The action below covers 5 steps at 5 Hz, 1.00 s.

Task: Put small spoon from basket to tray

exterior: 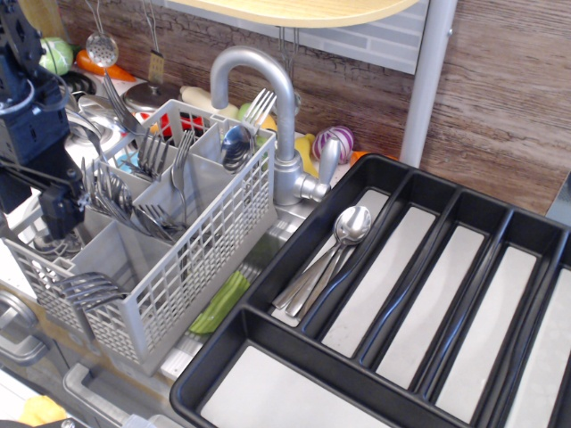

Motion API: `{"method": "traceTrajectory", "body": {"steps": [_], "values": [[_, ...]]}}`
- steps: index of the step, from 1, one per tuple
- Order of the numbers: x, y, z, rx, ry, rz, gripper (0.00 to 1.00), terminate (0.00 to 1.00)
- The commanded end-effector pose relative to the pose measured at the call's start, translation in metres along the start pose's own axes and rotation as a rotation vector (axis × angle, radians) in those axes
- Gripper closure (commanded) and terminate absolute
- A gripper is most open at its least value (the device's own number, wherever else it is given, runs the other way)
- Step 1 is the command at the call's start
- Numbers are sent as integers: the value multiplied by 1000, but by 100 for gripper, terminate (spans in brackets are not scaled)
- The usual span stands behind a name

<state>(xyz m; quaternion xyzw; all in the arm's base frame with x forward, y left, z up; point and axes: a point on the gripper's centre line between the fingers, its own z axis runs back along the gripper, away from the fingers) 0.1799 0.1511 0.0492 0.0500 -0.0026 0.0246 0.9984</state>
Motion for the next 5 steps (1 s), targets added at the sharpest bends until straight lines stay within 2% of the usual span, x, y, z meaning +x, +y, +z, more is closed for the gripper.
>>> {"method": "traceTrajectory", "body": {"steps": [1,2,3,5], "values": [[6,9,-11,11,-58,-55,0,0],[8,11,-21,-22,-53,-68,0,0],[4,9,-29,-55,-29,-24,100,0],[-1,4,-23,-57,4,-6,100,0]]}}
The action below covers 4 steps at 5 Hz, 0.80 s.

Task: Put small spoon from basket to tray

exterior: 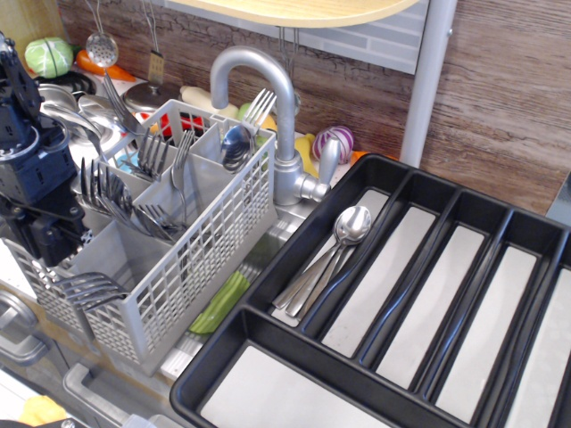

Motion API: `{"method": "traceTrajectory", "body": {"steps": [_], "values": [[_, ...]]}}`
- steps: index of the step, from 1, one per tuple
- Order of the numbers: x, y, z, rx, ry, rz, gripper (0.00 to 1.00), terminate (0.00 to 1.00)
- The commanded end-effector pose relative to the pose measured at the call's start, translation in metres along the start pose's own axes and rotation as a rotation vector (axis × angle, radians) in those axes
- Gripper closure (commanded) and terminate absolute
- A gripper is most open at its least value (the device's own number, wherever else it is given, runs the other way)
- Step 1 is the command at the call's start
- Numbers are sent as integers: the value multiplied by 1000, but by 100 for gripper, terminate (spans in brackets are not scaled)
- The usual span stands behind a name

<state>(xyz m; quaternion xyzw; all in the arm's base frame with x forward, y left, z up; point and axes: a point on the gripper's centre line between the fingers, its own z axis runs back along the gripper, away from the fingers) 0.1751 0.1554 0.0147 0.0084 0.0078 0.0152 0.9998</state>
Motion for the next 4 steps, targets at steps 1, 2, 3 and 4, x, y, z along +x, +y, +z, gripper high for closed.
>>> {"method": "traceTrajectory", "body": {"steps": [1,2,3,4], "values": [[7,-3,30,33,25,81,100,0],[10,-10,57,107,67,211,100,0],[7,-21,87,174,81,346,100,0],[-3,-30,119,185,147,461,100,0]]}}
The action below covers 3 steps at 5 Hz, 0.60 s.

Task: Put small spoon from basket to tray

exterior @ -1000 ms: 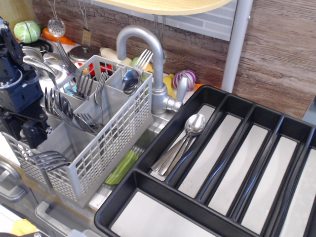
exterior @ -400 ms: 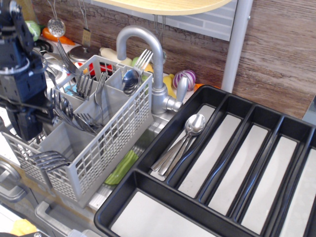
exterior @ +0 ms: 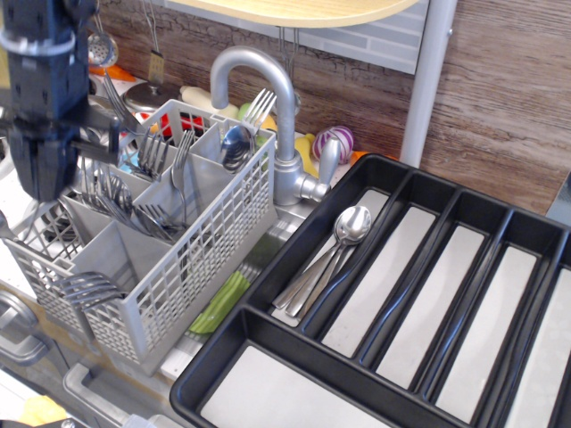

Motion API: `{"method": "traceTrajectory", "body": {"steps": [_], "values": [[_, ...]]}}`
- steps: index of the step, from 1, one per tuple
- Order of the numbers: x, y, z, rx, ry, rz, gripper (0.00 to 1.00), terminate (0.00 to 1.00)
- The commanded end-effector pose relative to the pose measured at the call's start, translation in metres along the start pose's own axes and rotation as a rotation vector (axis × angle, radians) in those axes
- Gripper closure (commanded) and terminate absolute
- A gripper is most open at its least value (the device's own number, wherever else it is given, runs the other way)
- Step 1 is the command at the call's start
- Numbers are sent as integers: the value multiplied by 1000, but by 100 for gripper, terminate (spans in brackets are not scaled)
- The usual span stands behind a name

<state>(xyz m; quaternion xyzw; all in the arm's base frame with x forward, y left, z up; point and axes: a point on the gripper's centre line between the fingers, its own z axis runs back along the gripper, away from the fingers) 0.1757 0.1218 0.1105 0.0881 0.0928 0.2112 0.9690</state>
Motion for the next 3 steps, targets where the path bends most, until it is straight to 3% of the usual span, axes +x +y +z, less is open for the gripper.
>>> {"method": "traceTrajectory", "body": {"steps": [1,2,3], "values": [[-13,3,50,-56,168,164,100,0],[-17,-13,63,-184,306,220,100,0],[-18,-35,66,-250,309,239,100,0]]}}
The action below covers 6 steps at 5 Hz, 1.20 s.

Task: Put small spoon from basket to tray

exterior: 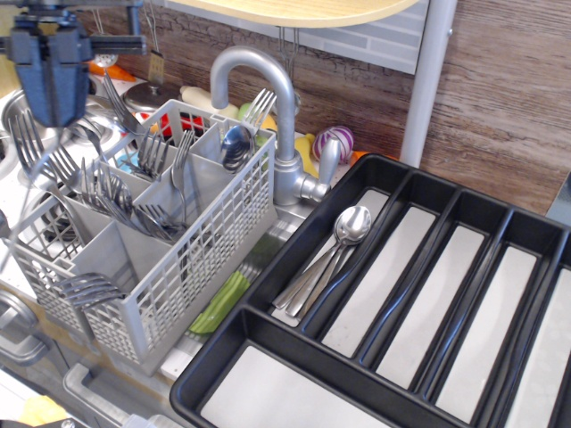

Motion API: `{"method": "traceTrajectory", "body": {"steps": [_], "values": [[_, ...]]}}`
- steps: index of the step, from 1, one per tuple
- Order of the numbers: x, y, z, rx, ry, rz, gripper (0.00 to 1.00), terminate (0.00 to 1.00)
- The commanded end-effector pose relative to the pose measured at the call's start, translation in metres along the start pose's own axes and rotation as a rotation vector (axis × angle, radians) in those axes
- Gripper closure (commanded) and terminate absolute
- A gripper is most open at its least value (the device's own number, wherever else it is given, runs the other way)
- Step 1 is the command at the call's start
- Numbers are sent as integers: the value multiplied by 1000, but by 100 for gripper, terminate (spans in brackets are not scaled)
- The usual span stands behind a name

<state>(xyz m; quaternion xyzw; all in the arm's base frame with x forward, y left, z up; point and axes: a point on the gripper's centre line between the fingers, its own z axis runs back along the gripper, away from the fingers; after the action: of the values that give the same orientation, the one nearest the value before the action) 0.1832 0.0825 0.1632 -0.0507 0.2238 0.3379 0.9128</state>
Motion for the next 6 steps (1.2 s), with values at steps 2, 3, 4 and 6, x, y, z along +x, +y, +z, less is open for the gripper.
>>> {"method": "traceTrajectory", "body": {"steps": [2,3,4,6], "values": [[-7,-51,15,-76,-105,-38,100,0],[-18,-69,14,-95,-134,-47,100,0],[-19,-79,11,-139,-118,-49,100,0],[5,-94,-10,-248,-57,-98,100,0]]}}
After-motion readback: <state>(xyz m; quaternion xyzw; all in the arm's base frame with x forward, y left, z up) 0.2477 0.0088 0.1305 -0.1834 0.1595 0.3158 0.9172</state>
